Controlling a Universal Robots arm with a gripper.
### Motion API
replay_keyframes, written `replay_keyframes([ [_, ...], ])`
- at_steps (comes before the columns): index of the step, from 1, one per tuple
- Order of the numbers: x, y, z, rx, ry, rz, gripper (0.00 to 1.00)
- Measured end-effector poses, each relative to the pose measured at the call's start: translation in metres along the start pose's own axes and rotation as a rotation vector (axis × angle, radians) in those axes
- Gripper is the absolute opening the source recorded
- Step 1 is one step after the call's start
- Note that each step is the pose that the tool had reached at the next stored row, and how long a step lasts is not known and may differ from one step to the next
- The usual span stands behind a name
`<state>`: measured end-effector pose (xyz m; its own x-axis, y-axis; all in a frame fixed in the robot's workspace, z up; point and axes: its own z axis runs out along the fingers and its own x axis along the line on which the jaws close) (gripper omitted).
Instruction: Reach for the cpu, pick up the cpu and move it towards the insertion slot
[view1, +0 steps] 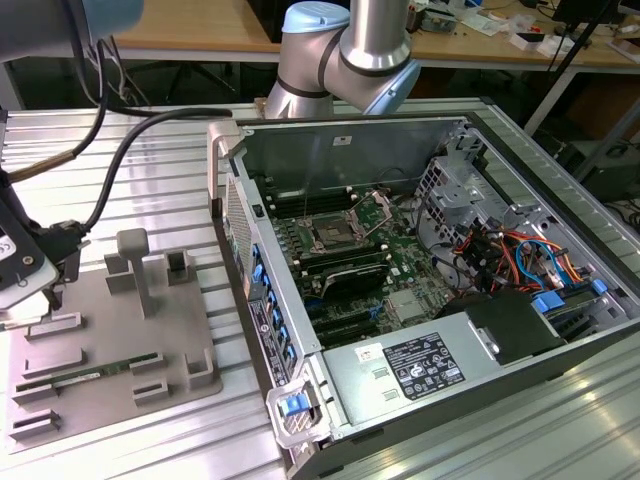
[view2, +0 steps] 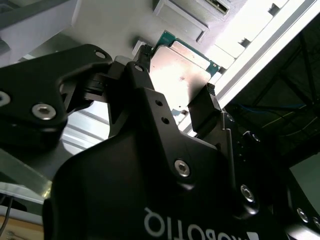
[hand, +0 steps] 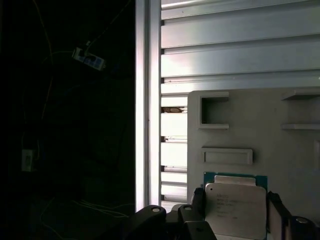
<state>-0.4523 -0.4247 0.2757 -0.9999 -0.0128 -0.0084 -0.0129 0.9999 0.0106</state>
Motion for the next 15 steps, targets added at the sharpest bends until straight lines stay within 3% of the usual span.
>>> replay_keyframes([
  [15,0.0,0.0,-0.0031,0.0,0.0,0.0,0.55],
])
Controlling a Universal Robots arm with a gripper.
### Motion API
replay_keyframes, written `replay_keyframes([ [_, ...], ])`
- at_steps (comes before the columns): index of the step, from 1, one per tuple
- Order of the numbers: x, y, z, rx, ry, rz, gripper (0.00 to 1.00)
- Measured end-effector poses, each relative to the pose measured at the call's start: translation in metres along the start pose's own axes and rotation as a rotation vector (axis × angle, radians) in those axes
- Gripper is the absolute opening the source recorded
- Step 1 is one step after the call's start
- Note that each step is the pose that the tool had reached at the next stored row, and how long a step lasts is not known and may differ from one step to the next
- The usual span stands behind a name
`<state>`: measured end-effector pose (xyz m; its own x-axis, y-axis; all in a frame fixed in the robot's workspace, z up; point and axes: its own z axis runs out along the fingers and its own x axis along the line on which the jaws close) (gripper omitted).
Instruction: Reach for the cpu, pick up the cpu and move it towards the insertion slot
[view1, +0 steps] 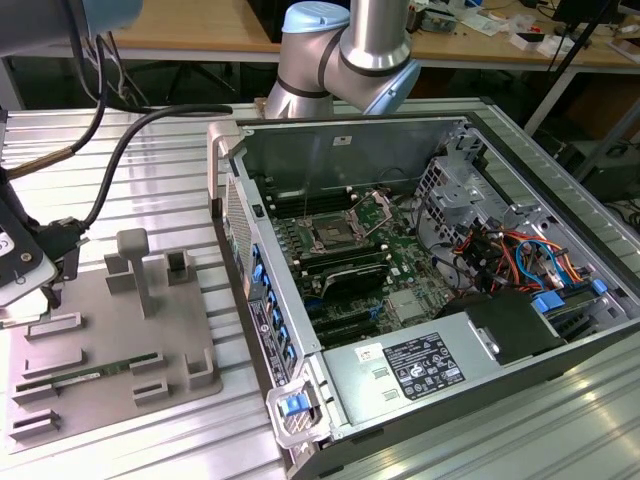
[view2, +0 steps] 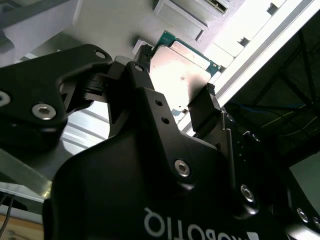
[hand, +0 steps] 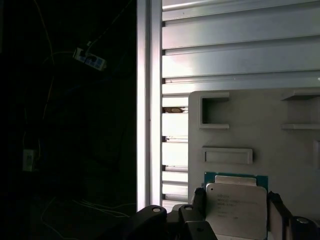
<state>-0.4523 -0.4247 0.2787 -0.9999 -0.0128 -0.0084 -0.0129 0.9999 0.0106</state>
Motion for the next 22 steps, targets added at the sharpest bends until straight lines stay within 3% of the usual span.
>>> replay_keyframes([
  [22,-0.0001,0.0001,-0.0066,0.0,0.0,0.0,0.55],
])
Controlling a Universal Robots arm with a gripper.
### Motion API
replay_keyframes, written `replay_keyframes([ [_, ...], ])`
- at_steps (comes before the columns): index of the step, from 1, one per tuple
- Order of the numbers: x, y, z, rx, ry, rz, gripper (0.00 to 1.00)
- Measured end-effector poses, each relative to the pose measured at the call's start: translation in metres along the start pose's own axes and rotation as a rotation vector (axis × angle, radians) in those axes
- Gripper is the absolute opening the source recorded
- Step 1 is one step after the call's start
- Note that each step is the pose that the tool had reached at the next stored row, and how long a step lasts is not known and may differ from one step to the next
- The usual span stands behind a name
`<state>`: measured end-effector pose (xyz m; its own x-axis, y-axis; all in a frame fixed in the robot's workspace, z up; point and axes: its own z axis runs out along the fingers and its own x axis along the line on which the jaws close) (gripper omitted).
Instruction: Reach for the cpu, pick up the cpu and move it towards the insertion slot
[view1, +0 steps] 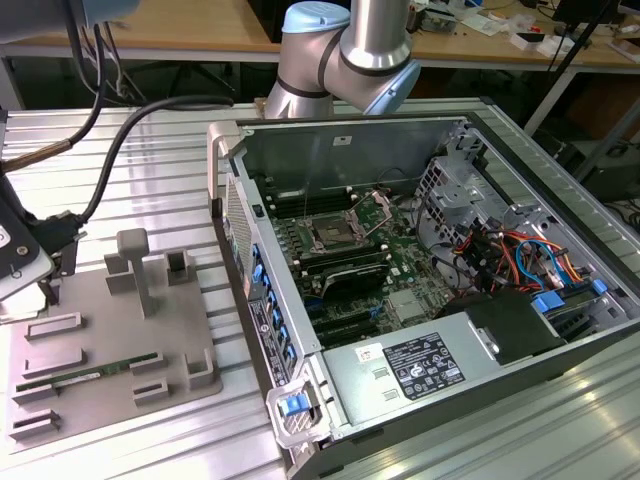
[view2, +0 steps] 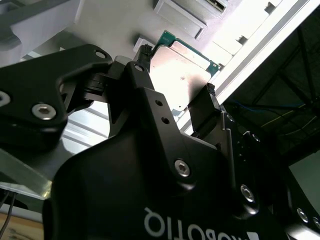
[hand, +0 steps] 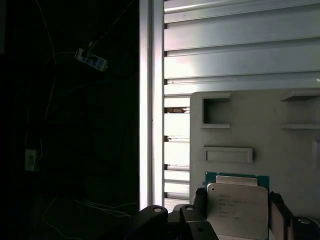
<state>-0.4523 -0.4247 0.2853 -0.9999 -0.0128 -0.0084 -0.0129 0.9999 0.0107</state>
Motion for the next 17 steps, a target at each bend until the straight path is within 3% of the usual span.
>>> replay_keyframes([
  [17,0.0,0.0,-0.0041,0.0,0.0,0.0,0.55],
])
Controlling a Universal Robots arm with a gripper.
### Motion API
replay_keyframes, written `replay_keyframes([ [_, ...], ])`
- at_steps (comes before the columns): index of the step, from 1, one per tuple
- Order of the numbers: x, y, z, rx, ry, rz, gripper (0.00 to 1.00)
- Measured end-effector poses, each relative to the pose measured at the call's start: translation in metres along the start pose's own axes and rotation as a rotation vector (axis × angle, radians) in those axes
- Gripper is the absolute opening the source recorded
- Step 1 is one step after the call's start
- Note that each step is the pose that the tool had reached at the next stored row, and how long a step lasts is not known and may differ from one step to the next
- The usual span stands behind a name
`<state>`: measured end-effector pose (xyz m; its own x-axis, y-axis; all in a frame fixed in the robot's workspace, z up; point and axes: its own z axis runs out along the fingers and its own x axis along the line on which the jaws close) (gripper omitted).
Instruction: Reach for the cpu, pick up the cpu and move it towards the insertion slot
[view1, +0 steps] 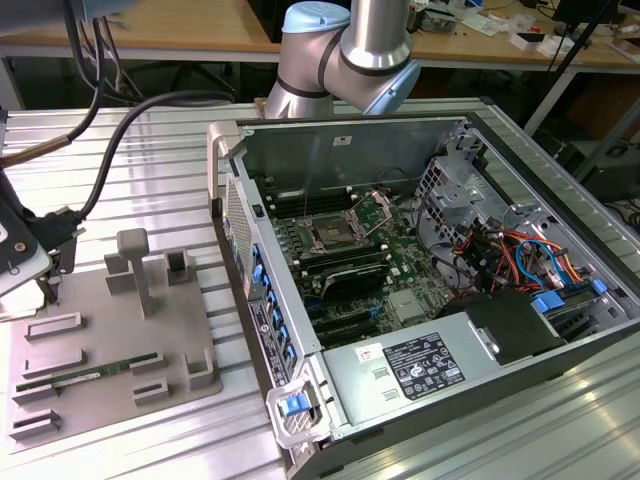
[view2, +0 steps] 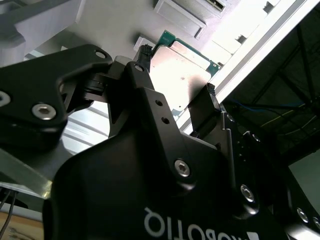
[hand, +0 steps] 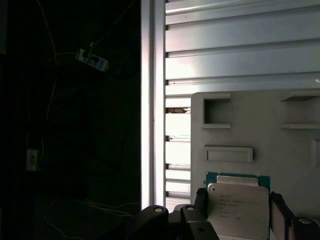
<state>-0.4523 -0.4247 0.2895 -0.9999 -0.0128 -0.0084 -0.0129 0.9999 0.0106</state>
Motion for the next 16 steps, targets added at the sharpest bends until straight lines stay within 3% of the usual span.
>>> replay_keyframes([
  [16,-0.0001,0.0,-0.0043,0.0002,-0.0001,0.0,0.55],
])
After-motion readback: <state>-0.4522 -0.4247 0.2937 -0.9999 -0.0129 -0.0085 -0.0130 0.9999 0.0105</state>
